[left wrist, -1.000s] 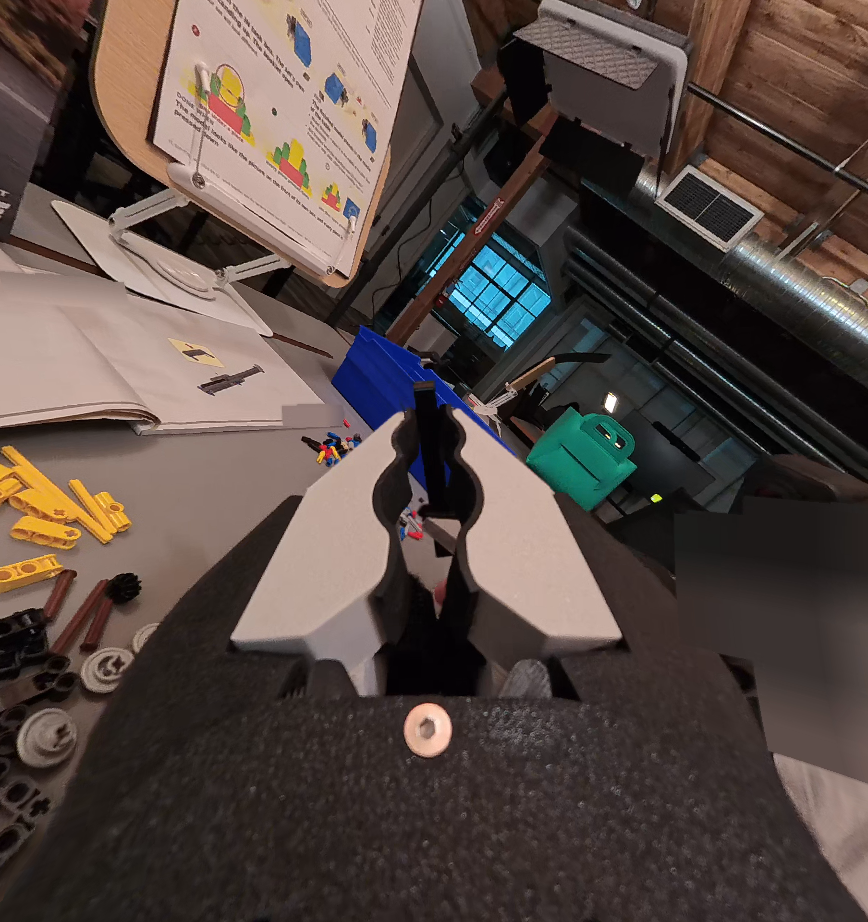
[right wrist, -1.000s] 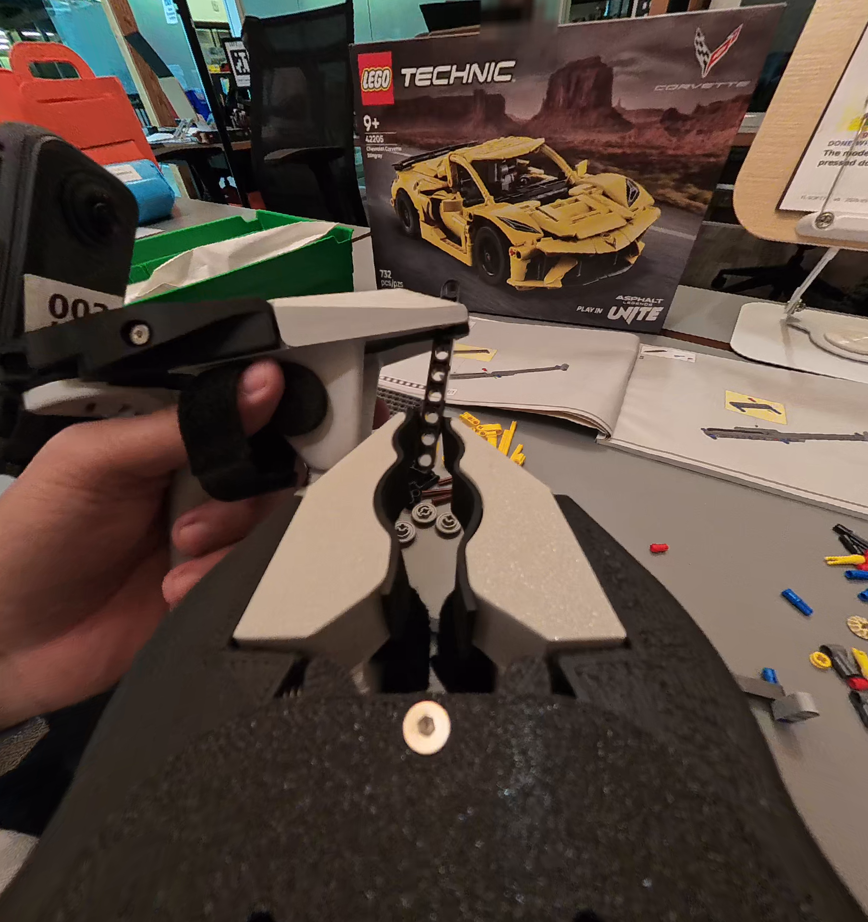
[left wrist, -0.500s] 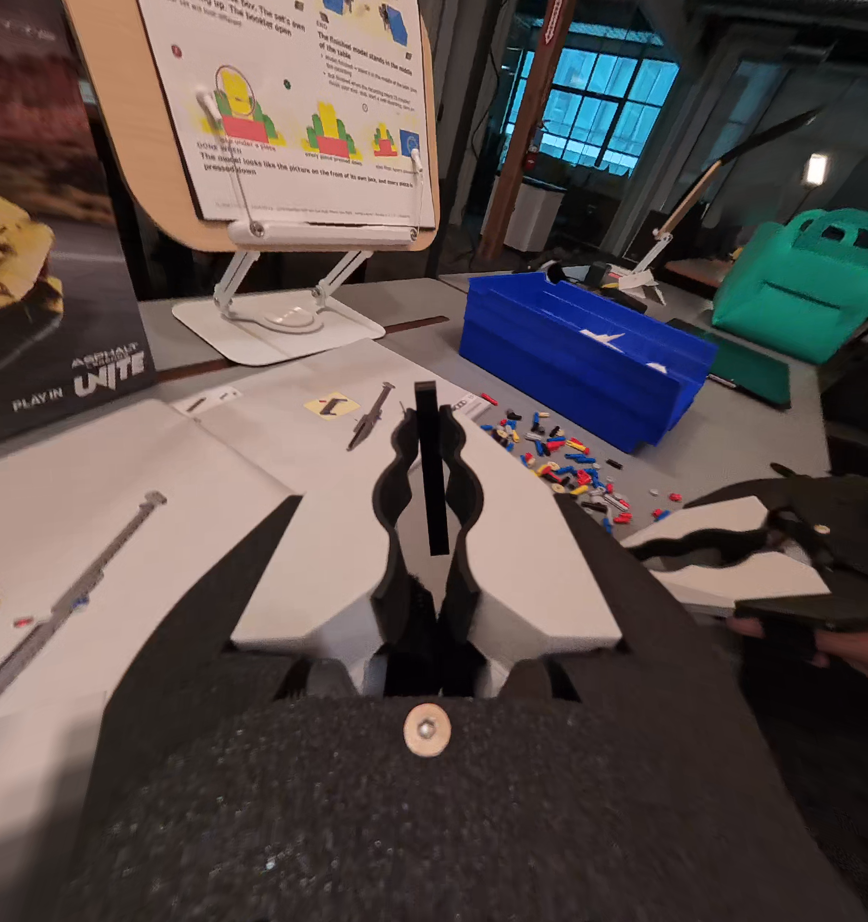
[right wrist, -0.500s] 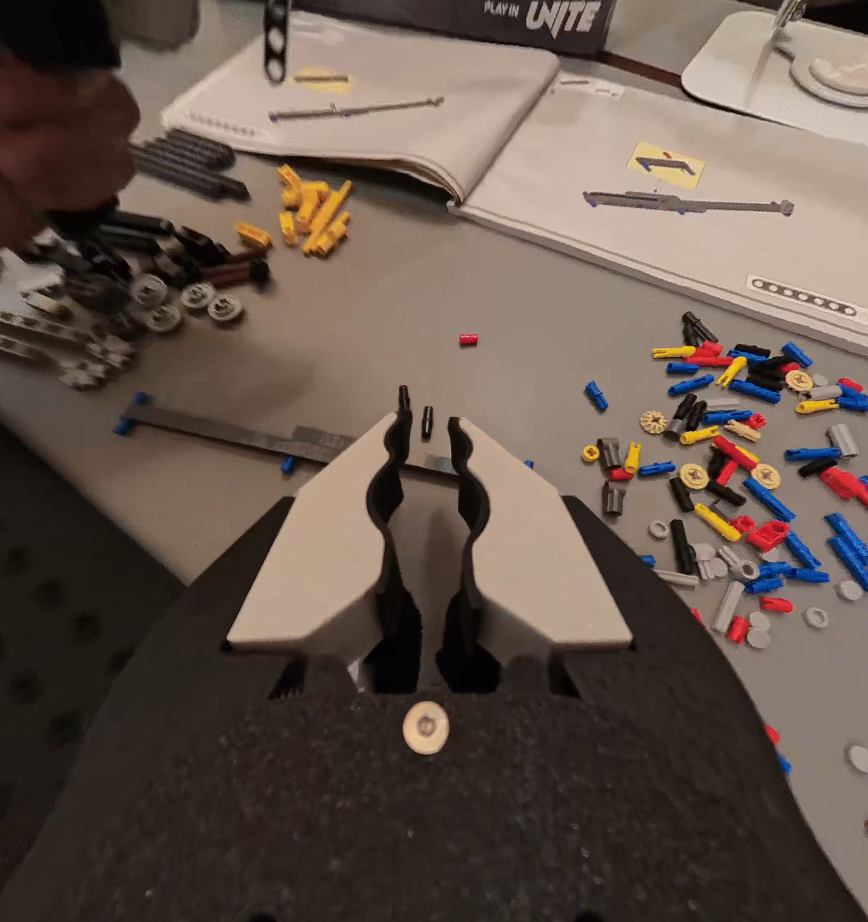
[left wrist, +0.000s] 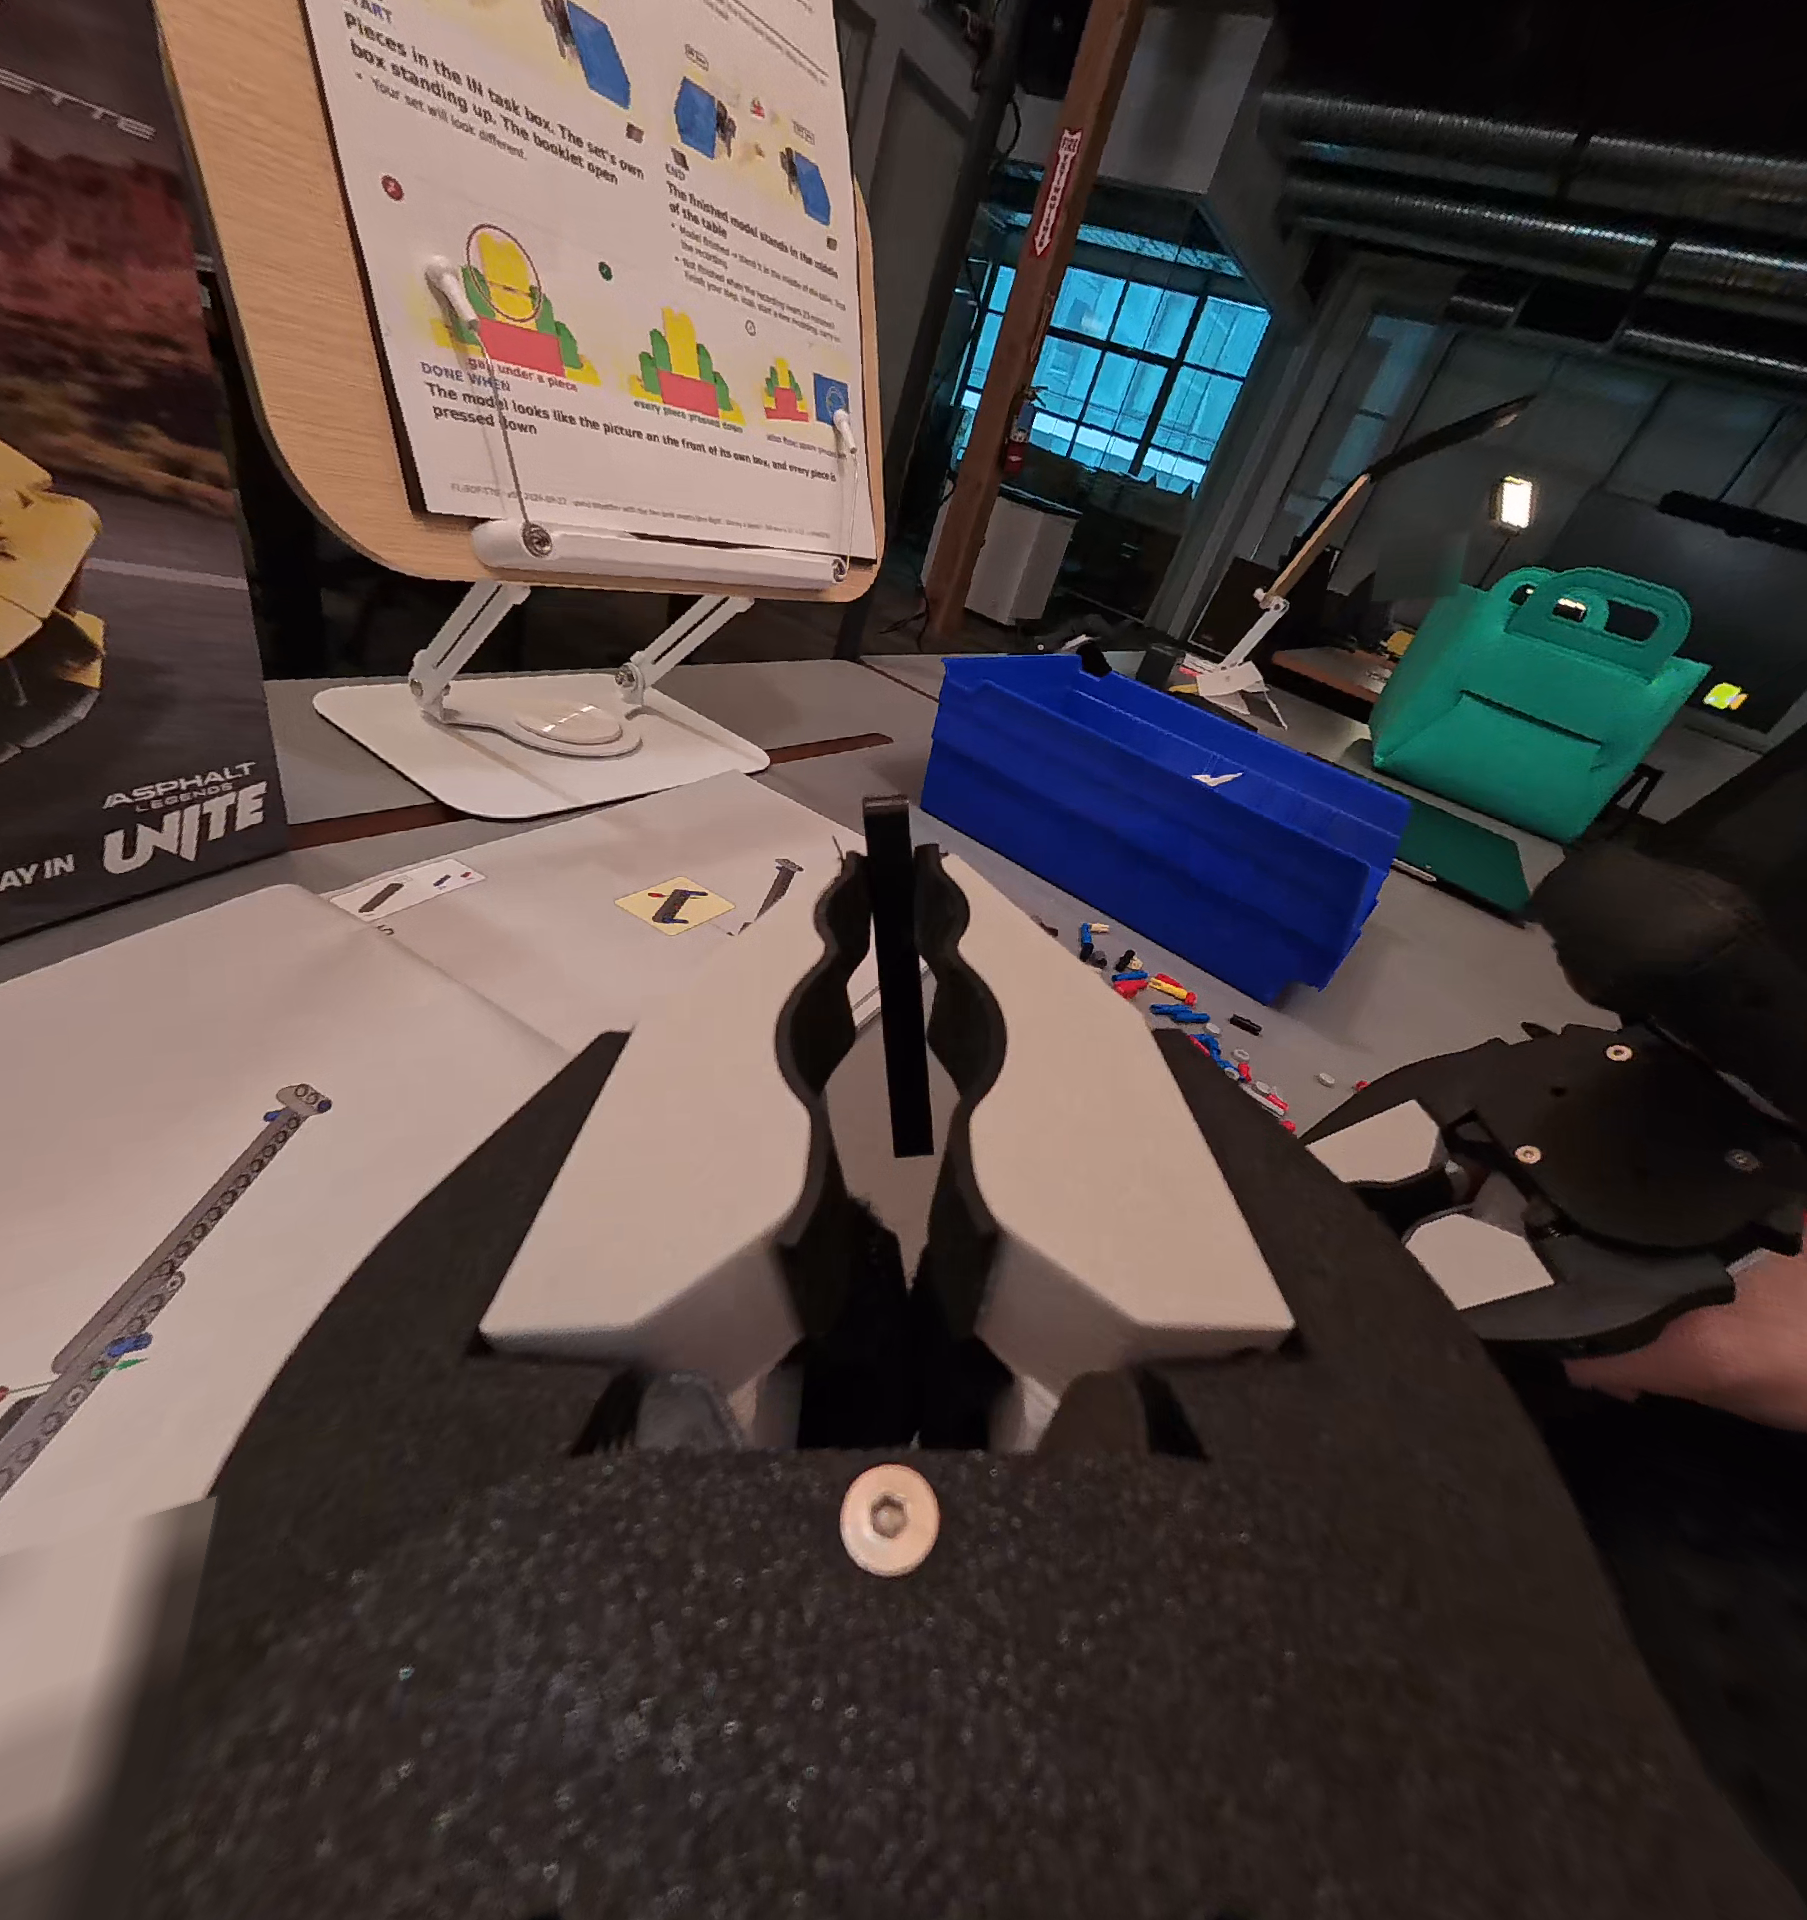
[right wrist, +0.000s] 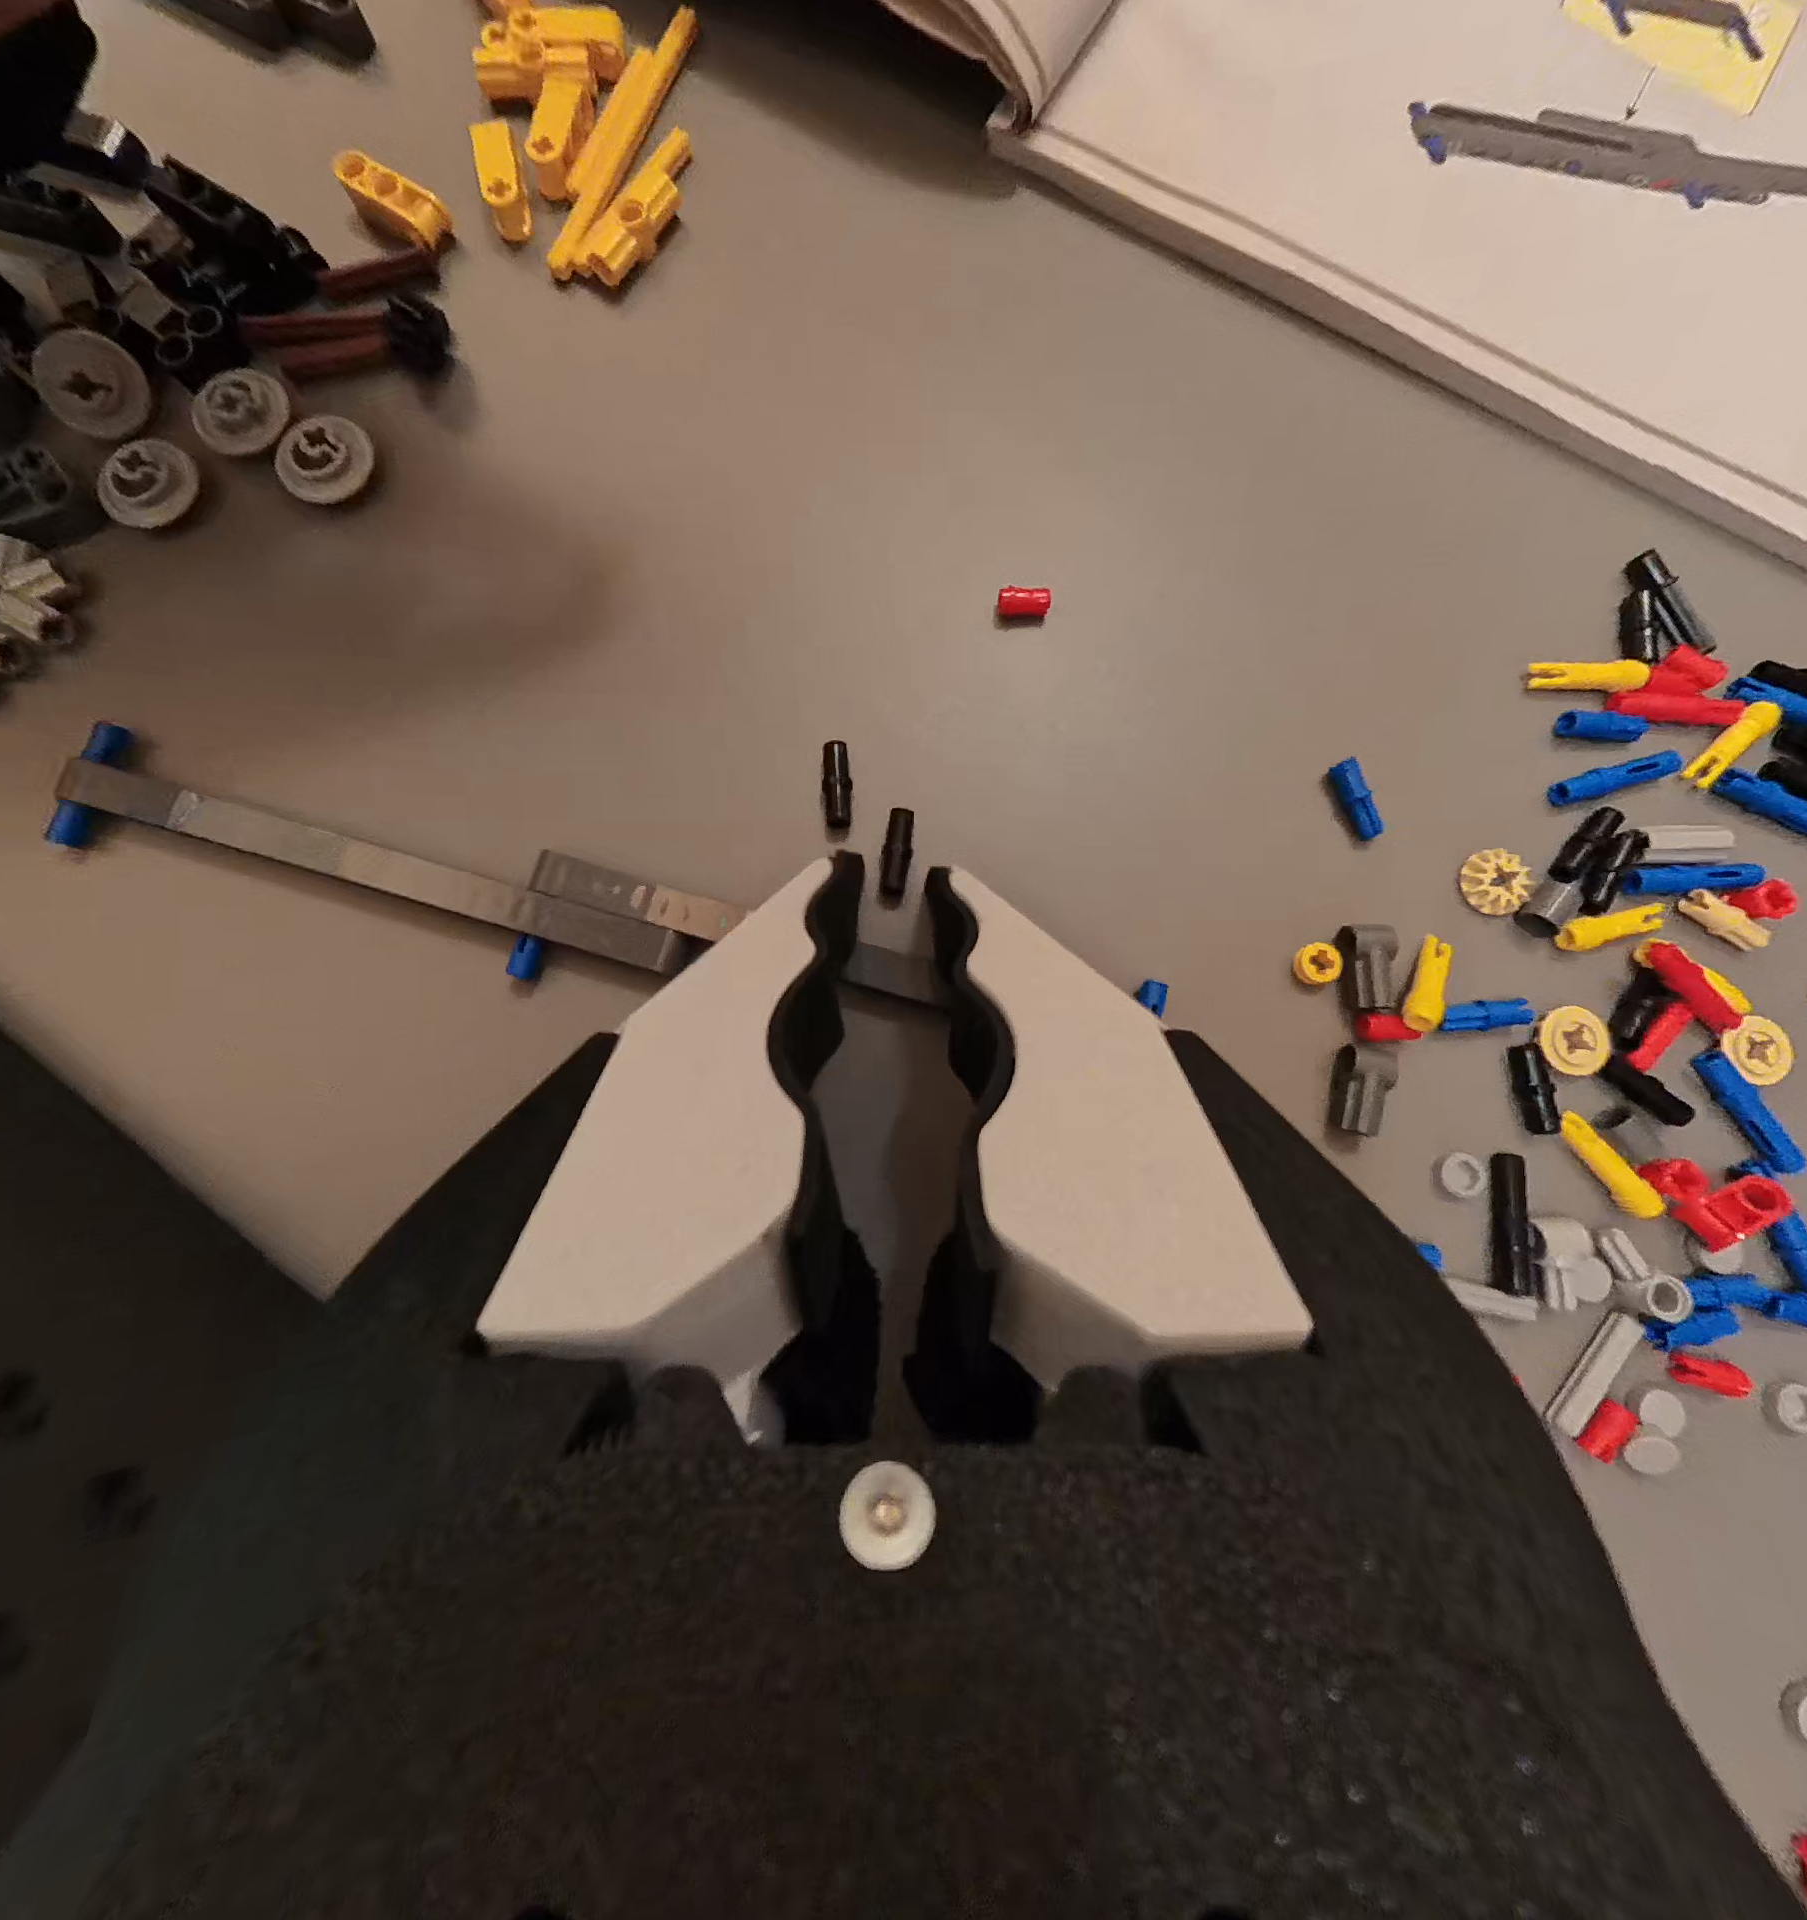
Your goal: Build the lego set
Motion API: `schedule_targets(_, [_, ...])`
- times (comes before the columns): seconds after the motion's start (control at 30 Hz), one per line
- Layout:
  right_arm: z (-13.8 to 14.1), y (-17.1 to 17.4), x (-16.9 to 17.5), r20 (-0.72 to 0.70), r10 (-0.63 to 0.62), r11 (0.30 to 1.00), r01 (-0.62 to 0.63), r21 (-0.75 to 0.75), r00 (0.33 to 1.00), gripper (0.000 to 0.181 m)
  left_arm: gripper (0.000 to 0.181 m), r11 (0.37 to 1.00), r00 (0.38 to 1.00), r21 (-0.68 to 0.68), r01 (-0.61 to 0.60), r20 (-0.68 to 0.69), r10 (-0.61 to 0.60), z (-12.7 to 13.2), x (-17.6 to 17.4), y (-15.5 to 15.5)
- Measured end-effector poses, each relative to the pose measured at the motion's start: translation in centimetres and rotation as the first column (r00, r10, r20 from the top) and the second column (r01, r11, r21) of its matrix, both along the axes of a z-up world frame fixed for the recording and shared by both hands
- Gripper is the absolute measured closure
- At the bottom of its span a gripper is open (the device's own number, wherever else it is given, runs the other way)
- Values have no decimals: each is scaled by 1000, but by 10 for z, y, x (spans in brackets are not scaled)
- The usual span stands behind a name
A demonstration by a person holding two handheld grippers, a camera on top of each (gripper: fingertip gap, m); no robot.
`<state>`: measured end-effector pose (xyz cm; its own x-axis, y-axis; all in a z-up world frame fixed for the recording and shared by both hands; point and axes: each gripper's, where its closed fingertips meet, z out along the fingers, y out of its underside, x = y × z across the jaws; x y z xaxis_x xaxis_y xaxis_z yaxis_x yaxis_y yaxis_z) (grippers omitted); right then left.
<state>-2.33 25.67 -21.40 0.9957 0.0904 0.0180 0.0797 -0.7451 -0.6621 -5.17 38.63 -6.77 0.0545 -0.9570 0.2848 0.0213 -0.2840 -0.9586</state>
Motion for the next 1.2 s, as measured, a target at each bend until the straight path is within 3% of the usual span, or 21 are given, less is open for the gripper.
schedule_targets(0.17, [0, 3, 1, 13, -1, 1000, 1, 8, 1000, 174, 175, 999, 999, -35, 35, -13, -36, -4, 1, -4])
schedule_targets(0.33, [0, 5, 1, 19, 20, 1000, -20, 20, 1000, 178, 175, 993, 987, -47, 106, -113, -111, -22, 7, -16])
schedule_targets(0.43, [13, 9, 3, -17, 31, 996, -30, 79, 999, 178, 175, 988, 970, 49, 146, -201, -133, -34, 11, -27])
schedule_targets(0.53, [48, 20, -6, -198, 69, 979, -28, 202, 978, 178, 175, 963, 961, 198, 183, -241, -133, -35, 13, -42])
schedule_targets(0.6, [82, 28, -12, -380, 106, 940, 33, 341, 919, 178, 175, 958, 962, 220, 186, -239, -132, -34, 14, -48])
schedule_targets(0.7, [120, 29, -26, -638, 231, 878, 126, 463, 734, 178, 175, 957, 957, 199, 210, -242, -160, -37, 15, -55])
schedule_targets(0.73, [128, 29, -26, -688, 249, 861, 170, 480, 681, 178, 175, 956, 957, 194, 219, -235, -171, -37, 15, -58])
schedule_targets(0.8, [129, 34, -24, -729, 234, 849, 229, 475, 644, 178, 175, 952, 956, 177, 250, -204, -213, -31, 15, -69])
schedule_targets(0.87, [127, 36, -30, -724, 237, 856, 212, 470, 647, 178, 175, 952, 958, 180, 246, -195, -210, -29, 16, -73])
schedule_targets(0.93, [123, 38, -29, -681, 207, 858, 204, 471, 703, 178, 175, 950, 956, 184, 254, -196, -218, -29, 16, -77])
schedule_targets(1.2, [126, 44, -27, -669, 181, 858, 216, 466, 721, 178, 175, 950, 951, 169, 262, -209, -226, -33, 18, -83])
